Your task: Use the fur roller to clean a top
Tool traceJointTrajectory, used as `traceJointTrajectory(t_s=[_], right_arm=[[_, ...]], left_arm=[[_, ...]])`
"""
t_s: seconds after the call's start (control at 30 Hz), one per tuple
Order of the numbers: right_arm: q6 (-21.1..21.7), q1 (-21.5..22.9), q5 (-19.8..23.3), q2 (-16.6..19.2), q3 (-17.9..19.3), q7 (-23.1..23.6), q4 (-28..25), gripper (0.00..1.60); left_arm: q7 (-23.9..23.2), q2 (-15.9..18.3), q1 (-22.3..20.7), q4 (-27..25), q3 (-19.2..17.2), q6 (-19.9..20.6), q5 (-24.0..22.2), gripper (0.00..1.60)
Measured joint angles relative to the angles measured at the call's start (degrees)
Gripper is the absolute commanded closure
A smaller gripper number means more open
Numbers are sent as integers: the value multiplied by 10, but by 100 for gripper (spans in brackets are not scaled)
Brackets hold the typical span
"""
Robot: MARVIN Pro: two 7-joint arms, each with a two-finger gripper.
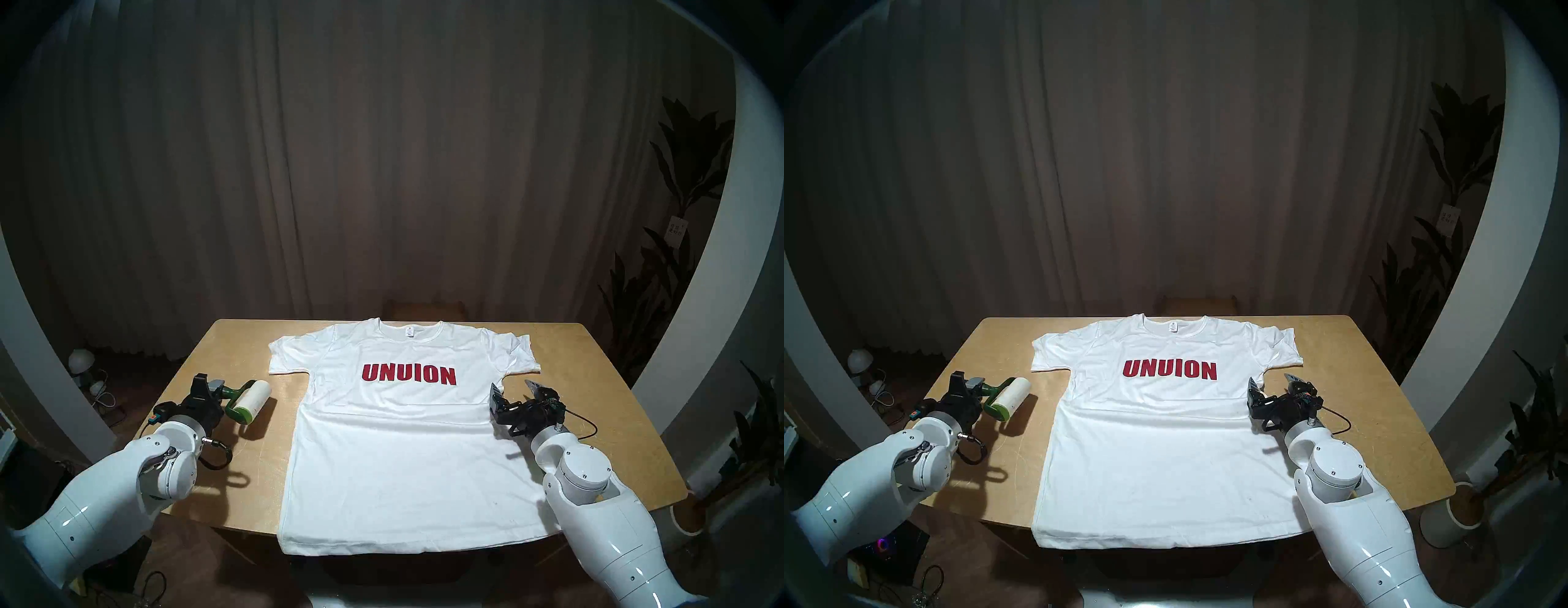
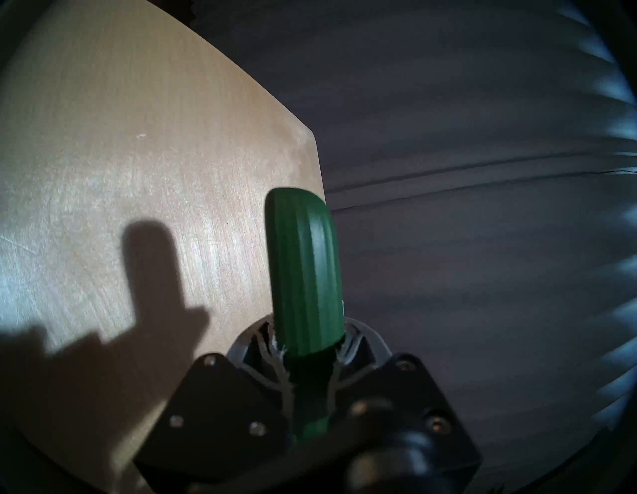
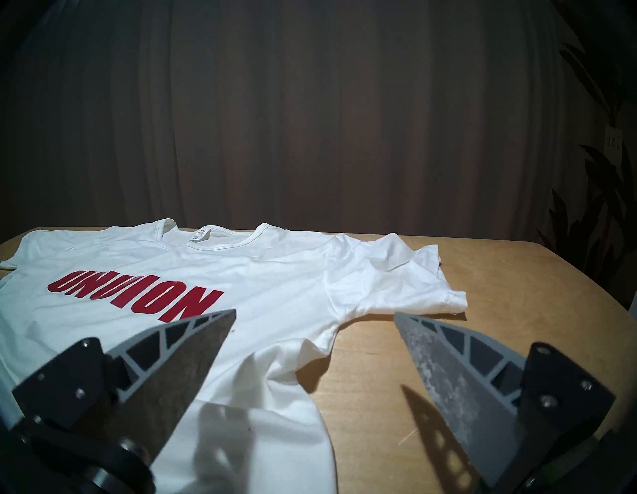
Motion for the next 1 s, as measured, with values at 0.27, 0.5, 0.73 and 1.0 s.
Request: traceJointTrajectory(t_s=[0.27,0.5,0.73,1.0], right_arm=[[2,14,-9,-1,-7,-8,-1,0],[5,28,-15,-3,-13,-14,-4,0],[11,42,-22,-4,-18,-21,-6,0],[34,50,-29,-6,-25,-31,-7,0]], left_arm=[[-70,-17,15,34,-25,59,-42,160],[-128,-38,26,67,-44,114,-78,160],[-185,-60,27,95,-60,183,-111,160],[-251,-75,28,127,-80,264,-130,160]])
